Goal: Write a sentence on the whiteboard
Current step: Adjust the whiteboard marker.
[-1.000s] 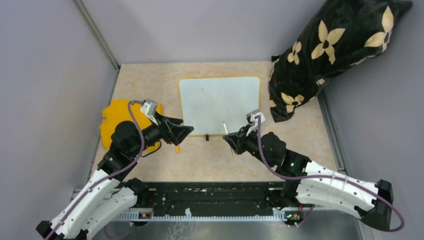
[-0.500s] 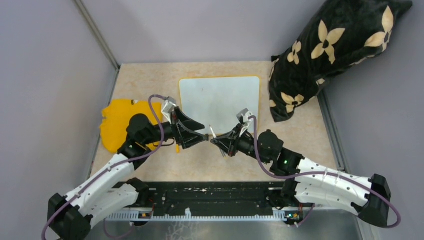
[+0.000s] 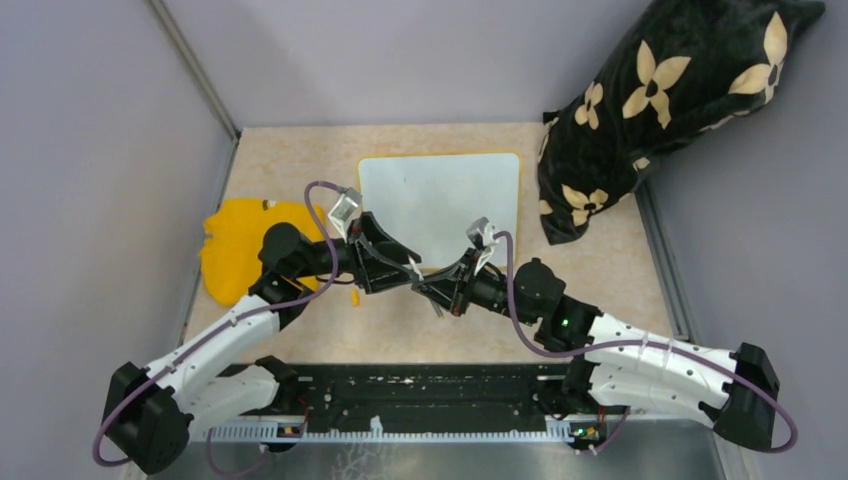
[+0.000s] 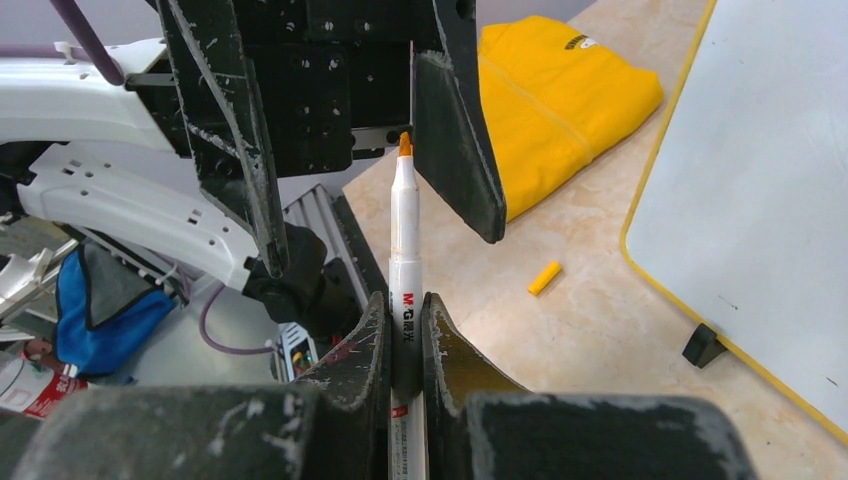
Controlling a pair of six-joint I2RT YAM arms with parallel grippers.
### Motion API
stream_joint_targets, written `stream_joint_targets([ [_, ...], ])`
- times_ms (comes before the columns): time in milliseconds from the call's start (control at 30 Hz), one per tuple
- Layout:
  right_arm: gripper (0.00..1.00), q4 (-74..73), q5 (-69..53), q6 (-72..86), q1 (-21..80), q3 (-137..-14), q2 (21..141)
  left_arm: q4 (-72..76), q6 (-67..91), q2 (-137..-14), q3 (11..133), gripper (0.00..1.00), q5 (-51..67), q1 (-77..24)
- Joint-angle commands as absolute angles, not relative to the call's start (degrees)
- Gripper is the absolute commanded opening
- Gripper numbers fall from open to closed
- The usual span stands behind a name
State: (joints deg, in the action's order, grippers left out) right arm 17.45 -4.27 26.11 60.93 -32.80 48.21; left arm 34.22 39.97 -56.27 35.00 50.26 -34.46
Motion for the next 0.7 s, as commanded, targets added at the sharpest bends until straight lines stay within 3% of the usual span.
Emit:
stream_joint_targets([
  [0, 0.0, 21.38, -6.83, 26.28, 60.73, -35.9, 47.5, 41.78, 44.26, -56.96, 35.79, 0.62, 51.59, -34.49],
  [133, 0.0, 21.96, -6.48, 26.12, 60.73, -35.77, 47.48, 41.97, 45.27, -57.79, 36.15, 0.53, 52.23, -34.46],
  [467, 0.0, 21.52, -4.63, 26.03, 60.73, -35.35, 46.85, 41.87, 46.08, -58.53, 35.71, 0.5, 52.84, -34.48],
  [667, 0.0, 21.47, -4.48, 26.17, 60.74, -35.42, 46.93, 41.54, 46.68, -59.15, 35.51, 0.37, 53.0, -34.53],
])
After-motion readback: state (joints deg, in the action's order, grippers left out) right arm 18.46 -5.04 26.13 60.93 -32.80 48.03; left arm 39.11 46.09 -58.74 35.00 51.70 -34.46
